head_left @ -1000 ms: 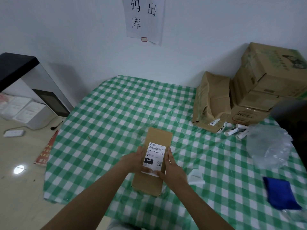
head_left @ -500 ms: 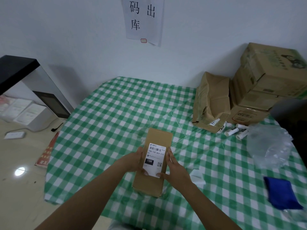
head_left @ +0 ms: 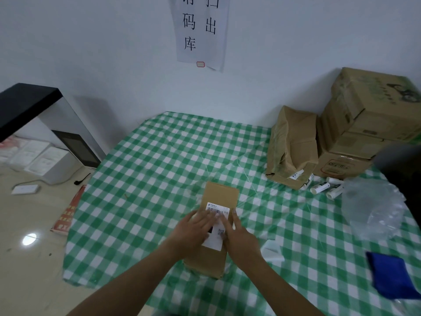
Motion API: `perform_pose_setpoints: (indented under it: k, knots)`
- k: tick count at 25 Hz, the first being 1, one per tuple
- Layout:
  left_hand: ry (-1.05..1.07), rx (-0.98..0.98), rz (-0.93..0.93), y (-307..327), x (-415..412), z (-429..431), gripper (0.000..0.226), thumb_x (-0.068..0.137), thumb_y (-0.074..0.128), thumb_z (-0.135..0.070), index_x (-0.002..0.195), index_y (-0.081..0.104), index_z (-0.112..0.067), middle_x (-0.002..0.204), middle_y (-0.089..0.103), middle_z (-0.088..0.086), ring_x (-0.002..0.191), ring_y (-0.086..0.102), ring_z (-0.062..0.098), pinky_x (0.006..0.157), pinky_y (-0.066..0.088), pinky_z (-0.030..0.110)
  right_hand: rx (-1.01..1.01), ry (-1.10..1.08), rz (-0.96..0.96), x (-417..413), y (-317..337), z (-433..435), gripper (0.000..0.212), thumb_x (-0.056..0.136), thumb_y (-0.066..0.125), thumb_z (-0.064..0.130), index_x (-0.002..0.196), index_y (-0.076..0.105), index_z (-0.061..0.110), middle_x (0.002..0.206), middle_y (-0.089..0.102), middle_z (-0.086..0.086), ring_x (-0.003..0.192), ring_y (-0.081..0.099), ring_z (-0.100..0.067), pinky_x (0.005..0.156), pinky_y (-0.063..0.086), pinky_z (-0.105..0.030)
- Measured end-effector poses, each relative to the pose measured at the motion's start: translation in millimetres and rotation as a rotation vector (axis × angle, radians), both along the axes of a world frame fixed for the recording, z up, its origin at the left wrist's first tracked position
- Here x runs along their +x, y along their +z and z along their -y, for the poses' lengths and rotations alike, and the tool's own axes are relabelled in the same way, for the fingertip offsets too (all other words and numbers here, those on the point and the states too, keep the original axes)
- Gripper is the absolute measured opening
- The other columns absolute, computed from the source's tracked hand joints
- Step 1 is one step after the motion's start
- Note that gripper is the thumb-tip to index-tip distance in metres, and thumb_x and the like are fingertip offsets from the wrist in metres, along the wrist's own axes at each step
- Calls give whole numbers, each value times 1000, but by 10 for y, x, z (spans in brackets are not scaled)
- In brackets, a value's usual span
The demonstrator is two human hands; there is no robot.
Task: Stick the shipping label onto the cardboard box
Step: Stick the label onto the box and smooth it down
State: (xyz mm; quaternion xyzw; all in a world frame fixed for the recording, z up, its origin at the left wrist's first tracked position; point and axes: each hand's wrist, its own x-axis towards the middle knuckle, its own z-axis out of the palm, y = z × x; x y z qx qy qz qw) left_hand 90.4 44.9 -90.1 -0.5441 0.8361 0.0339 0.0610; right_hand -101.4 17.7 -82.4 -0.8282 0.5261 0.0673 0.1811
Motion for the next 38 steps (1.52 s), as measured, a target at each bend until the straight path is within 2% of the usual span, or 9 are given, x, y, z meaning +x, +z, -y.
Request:
perform_pose_setpoints:
  k: [3,6,8,11,15,17,21,25,38]
  knots:
    - [-41,70,-17,-77,-124,-39,54,90,31,-35,130,61,-15,138,60,0,130,55,13,104,50,37,-86,10,-19,-1,-104,-70,61,101,39,27,153,8,35,158,-13,-11,99,63,-27,67,53,-35]
    - [38,155,-32,-77,-152,-47,57,92,29,-39,131,61,-12,137,61,2,129,55,14,112,41,40,-201,-20,-13,-14,-123,-83,50,89,44,38,137,52,26,149,42,-15,85,70,-21,47,53,-32]
    - [90,247,-49,-39,-153,-11,61,91,29,-45,130,62,-12,136,62,2,128,56,14,110,30,39,-176,-19,-60,-20,-102,-50,54,85,36,43,129,60,24,137,58,-12,86,70,-21,46,53,-33]
    - [107,325,-12,27,-176,85,69,86,28,-55,126,65,-14,132,65,0,124,60,11,107,29,39,-187,-27,-86,17,-48,-1,55,83,40,45,128,62,21,129,64,-9,85,68,-23,46,53,-34]
    - [90,251,53,83,-207,167,76,78,25,-60,125,66,-17,130,67,-3,121,62,9,109,37,44,-196,-33,-93,187,-92,-4,71,64,79,44,125,63,10,117,68,-13,86,68,-26,48,53,-36]
    - [106,212,79,144,-222,195,79,79,23,-59,137,55,-16,143,56,-1,133,51,11,116,30,48,-192,-69,-72,294,-69,1,79,53,85,41,121,66,5,109,68,-13,84,68,-27,46,53,-36]
    - [104,191,101,208,-247,286,83,94,35,-57,155,3,-12,165,1,2,153,2,15,123,0,50,-159,-104,-51,370,-72,65,76,55,83,37,122,64,6,100,64,-7,83,63,-24,47,53,-35]
    - [125,164,86,179,-222,276,86,94,37,-61,155,-2,-14,166,-3,2,152,-2,13,122,-7,48,-133,-114,-60,353,-80,83,76,57,83,35,124,63,5,99,65,-7,83,64,-24,50,53,-37]
    - [289,210,117,84,-222,204,99,87,25,-74,153,-9,-8,164,-12,5,152,-11,15,123,-6,48,-174,-120,-20,222,-139,73,67,88,60,36,140,43,-2,131,54,-9,98,59,-26,64,55,-37]
